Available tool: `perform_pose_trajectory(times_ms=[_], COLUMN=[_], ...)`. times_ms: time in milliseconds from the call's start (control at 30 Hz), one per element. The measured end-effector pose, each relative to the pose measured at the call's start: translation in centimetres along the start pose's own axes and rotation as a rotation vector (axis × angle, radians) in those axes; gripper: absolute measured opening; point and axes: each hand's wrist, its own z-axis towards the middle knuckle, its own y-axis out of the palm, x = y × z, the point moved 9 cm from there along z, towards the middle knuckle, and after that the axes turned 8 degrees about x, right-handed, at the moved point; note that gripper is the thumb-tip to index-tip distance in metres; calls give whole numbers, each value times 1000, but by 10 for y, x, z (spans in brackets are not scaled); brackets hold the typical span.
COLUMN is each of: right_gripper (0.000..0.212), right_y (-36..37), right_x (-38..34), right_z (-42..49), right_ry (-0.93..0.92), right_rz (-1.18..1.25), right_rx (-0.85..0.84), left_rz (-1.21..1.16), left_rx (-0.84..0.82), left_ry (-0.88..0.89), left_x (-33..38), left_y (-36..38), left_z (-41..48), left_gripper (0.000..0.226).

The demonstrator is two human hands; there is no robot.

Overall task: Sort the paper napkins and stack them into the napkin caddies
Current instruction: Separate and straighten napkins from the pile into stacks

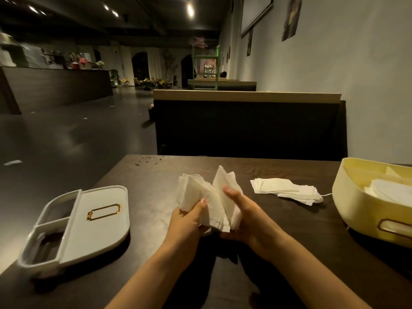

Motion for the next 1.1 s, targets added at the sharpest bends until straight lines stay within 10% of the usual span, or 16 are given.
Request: perform_pose_trajectory(times_ms=[167,433,1100], right_gripper=[6,10,52], right_y=[-24,-49,-7], right_x=[-8,-20,-80], right_z=[3,-1,-35], right_ry=[-84,3,-187], right_rz=[-16,476,721], right_rx=[237,232,-283], left_rz=[-30,-170,-56], left_rx=[-10,-21,-189], left_ry=[3,-100,-166], left_x=[2,16,-6], left_y=[2,-10,19], left_z=[1,2,-14], left_gripper=[22,24,24])
